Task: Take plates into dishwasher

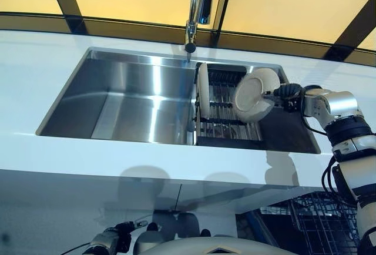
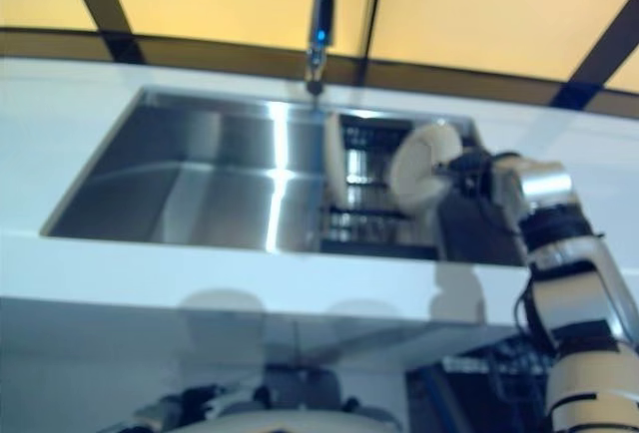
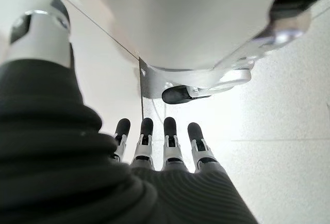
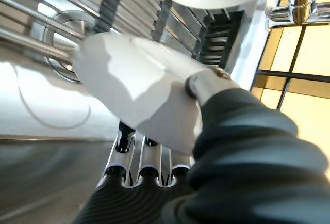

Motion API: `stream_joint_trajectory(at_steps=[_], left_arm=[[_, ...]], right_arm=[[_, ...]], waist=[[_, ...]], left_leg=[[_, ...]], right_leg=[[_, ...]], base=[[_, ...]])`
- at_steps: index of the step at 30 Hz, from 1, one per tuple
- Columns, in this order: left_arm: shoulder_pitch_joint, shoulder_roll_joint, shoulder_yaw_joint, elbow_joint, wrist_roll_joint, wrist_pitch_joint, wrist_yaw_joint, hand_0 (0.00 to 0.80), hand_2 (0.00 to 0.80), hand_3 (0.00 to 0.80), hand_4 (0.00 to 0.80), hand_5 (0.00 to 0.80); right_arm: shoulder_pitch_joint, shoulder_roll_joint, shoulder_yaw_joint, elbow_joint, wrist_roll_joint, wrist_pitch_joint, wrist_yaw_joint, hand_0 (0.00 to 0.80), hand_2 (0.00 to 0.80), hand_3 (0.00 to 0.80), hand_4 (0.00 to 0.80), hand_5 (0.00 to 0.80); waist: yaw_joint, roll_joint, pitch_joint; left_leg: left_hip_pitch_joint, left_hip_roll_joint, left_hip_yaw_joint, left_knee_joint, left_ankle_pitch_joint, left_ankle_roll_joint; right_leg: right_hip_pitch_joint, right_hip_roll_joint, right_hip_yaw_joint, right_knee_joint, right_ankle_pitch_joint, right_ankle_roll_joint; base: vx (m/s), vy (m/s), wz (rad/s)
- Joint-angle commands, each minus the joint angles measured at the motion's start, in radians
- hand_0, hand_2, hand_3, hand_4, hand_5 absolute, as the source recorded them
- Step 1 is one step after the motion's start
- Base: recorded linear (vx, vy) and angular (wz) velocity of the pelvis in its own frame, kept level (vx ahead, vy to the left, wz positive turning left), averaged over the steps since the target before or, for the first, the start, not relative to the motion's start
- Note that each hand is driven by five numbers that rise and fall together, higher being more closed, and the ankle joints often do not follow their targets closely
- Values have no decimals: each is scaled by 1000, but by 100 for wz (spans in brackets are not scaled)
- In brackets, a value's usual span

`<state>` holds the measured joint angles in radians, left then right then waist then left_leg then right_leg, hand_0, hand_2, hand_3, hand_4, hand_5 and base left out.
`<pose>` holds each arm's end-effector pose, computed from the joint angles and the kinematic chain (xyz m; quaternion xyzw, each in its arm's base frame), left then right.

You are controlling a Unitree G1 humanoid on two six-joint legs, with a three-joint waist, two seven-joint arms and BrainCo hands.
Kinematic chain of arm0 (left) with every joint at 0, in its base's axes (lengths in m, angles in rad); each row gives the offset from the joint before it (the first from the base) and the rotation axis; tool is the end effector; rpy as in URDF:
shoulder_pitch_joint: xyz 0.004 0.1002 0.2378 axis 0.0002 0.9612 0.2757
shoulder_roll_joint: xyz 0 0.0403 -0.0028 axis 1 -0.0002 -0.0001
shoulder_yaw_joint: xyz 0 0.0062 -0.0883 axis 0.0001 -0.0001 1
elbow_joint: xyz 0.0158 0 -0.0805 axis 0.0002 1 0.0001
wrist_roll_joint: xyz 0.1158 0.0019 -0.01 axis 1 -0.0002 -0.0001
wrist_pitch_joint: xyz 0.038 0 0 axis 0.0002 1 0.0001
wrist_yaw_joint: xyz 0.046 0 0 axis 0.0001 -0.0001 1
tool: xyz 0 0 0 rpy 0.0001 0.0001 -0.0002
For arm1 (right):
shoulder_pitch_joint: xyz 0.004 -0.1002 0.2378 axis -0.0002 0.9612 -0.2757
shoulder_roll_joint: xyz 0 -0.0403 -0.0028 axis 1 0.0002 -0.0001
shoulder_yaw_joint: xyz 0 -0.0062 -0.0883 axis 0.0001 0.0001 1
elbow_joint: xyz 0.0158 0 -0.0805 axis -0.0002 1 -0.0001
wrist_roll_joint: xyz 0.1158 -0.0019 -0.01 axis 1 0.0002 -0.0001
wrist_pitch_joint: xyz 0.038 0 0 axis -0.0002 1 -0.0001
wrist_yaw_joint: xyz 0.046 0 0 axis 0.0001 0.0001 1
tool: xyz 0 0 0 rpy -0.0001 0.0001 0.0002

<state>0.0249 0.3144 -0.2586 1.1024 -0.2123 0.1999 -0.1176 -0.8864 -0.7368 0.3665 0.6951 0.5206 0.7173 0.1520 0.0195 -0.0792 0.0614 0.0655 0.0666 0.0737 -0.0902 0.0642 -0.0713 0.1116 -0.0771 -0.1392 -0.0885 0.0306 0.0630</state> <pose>0.0806 0.2351 -0.1094 0.0689 0.6261 -0.0043 0.7767 0.3323 -0.2536 0.1690 -0.1288 0.3005 0.0030 0.9450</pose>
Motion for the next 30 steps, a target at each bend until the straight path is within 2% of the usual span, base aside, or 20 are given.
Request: stream_joint_trajectory(at_steps=[1,5,15,18,20,22,24,25,27,28,30], left_arm=[[-58,-3,-88,19,-21,-17,8,0,0,0,0,0],[-58,-1,-92,9,-16,-14,7,0,0,0,0,0],[-58,15,-62,0,-28,-11,46,0,0,0,0,0],[-37,21,-40,4,-50,-13,61,0,0,0,0,0],[-24,25,-26,5,-40,-25,60,0,0,0,0,0],[-30,27,-18,-1,-24,-42,58,0,0,0,0,0],[-52,26,-17,-14,-15,-52,40,0,0,0,0,0],[-63,19,-26,-24,-15,-54,27,0,0,0,0,0],[-69,15,-31,-30,-16,-52,20,0,0,0,0,0],[-85,9,-47,-31,-11,-49,11,0,0,0,0,0],[-94,11,-49,-37,7,-42,7,0,0,0,0,0]], right_arm=[[-160,-78,45,61,-52,-76,-40,800,800,800,800,800],[-158,-110,37,45,-65,-113,-45,800,800,800,800,800],[-102,-165,-27,-48,-8,-149,-56,800,800,800,800,800],[-89,-186,-39,-56,-11,-179,-44,800,800,800,800,800],[-79,-208,-49,-60,-24,-202,-48,800,800,800,800,800],[-77,-246,-56,-71,-11,-216,-67,800,800,800,800,800],[-99,-296,-58,-60,4,-226,-75,800,800,800,800,800],[-122,-321,-54,-47,8,-239,-77,800,800,800,800,800],[-130,-335,-57,-45,3,-251,-71,800,800,800,800,800],[-120,-365,-73,-64,8,-263,-79,800,800,800,800,800],[-99,-377,-100,-81,20,-262,-90,800,800,800,800,800]], waist=[[53,-1,-1],[42,0,-2],[18,2,-3],[20,6,-6],[22,10,-5],[30,3,5],[15,-12,12],[1,-25,17],[-11,-27,13],[-37,-16,19],[-48,-13,28]], left_leg=[[15,-15,35,24,-82,26],[20,-15,37,25,-87,27],[28,-5,50,26,-86,23],[16,16,50,18,-63,10],[-11,30,49,10,-29,-13],[-61,42,41,43,-14,-31],[-74,43,37,157,-63,-28],[-62,35,28,230,-124,-17],[-50,27,21,221,-136,-9],[-17,24,26,169,-129,-3],[7,7,30,133,-127,4]], right_leg=[[-27,-37,-43,73,-40,56],[-28,-37,-36,74,-39,57],[-29,-28,-22,87,-50,52],[-24,-2,-22,90,-68,34],[-9,19,-21,73,-73,26],[0,21,-27,69,-80,19],[-23,-3,-39,84,-69,11],[-41,-22,-27,94,-56,10],[-61,-29,-23,104,-44,12],[-85,-26,-19,116,-22,21],[-97,-33,-8,113,3,41]], base=[[-26,4,5],[-5,1,1],[-32,-49,-1],[-49,-93,0],[-82,-49,3],[-172,-3,11],[-307,73,26],[-314,157,30],[-180,181,11],[-144,207,1],[-165,192,1]])
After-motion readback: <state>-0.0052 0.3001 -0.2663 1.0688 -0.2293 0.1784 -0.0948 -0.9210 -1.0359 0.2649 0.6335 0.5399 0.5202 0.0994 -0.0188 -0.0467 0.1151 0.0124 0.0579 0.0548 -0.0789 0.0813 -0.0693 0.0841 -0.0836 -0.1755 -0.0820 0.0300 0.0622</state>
